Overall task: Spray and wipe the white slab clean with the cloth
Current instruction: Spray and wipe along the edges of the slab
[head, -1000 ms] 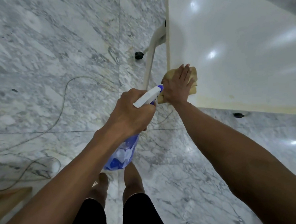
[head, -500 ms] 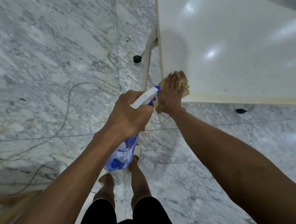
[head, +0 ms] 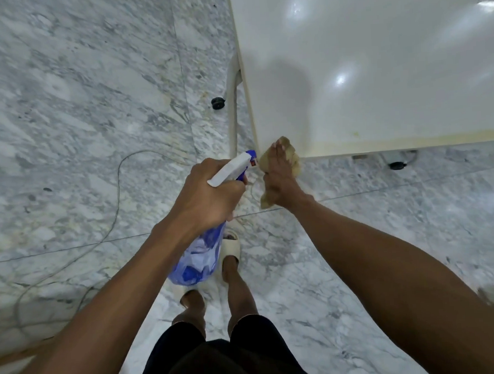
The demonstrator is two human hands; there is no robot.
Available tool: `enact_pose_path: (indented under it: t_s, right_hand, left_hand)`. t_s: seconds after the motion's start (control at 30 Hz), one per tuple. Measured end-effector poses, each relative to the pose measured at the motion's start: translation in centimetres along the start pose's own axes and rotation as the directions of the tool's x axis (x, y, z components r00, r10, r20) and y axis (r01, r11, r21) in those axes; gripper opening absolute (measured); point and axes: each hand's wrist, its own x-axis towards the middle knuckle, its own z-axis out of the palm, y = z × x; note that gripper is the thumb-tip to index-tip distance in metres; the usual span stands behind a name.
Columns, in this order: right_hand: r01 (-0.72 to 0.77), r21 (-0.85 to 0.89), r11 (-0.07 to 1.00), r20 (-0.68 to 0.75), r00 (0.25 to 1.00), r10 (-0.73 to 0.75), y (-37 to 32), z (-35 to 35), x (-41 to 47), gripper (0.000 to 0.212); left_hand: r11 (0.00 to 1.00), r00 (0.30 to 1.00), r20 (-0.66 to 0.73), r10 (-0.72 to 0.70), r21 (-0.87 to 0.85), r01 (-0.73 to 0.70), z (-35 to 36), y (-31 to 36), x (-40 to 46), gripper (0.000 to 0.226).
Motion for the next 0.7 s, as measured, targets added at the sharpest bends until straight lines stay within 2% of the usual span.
enact_pose_path:
  t_s: [0.07,0.13,0.2,0.27,0.33,0.4,0.47,0.57,0.63,0.7]
  right_hand:
    - [-0.149,0.370,0.917,0.019,0.988,0.153,-0.1,-2.3,-1.8,0.054]
    - [-0.264,0.638,0.723,0.057,0.953,0.298,-0.2,-4.7,-3.6,0.041]
    - [-0.203,0.791,0.577,0.045,0.960,0.275,0.4,-6.5,-5.3,0.029]
    - [-0.160,0.932,0.325,0.066,0.957,0.282,0.9,-8.3,-6.9,0.028]
    - [-0.122,0.991,0.063,0.104,0.968,0.227,0.9,-10.4,-8.3,0.030]
    - [-0.099,0.986,-0.131,0.123,0.975,0.185,0.8,-12.0,-8.6,0.024]
    - [-0.120,0.968,-0.222,0.154,0.977,0.147,0.6,-13.4,-8.1,0.022]
    - [-0.124,0.926,-0.357,0.176,0.978,0.116,0.4,-14.8,-5.8,0.035]
    - [-0.133,0.876,-0.463,0.169,0.985,0.037,0.2,-16.1,-4.0,0.050]
    - [-0.190,0.863,-0.468,0.168,0.982,-0.089,0.0,-17.6,-2.1,0.061]
  left_hand:
    - [1.000,1.000,0.010,-0.004,0.021,0.004,-0.4,0.9,-0.7,0.031]
    - [0.999,0.999,0.019,-0.027,0.035,0.026,-0.6,2.1,-1.3,0.023]
    - [0.997,0.998,0.006,-0.065,0.046,0.065,-0.7,3.3,-1.8,0.017]
    - [0.995,0.996,-0.009,-0.089,0.038,0.089,-0.8,4.7,-2.2,0.015]
    - [0.995,0.997,-0.016,-0.081,0.049,0.081,-0.9,6.4,-2.4,0.015]
    - [0.996,0.997,-0.039,-0.070,0.044,0.072,-0.7,7.8,-2.4,0.017]
    - [0.998,0.996,-0.062,-0.064,0.023,0.066,-0.4,9.0,-2.0,0.018]
    - [0.998,0.990,-0.122,-0.068,0.011,0.070,0.2,10.1,-1.0,0.017]
    - [0.998,0.985,-0.165,-0.050,0.023,0.054,0.8,10.9,0.2,0.016]
    - [0.998,0.973,-0.225,-0.042,0.038,0.052,1.6,11.6,1.6,0.016]
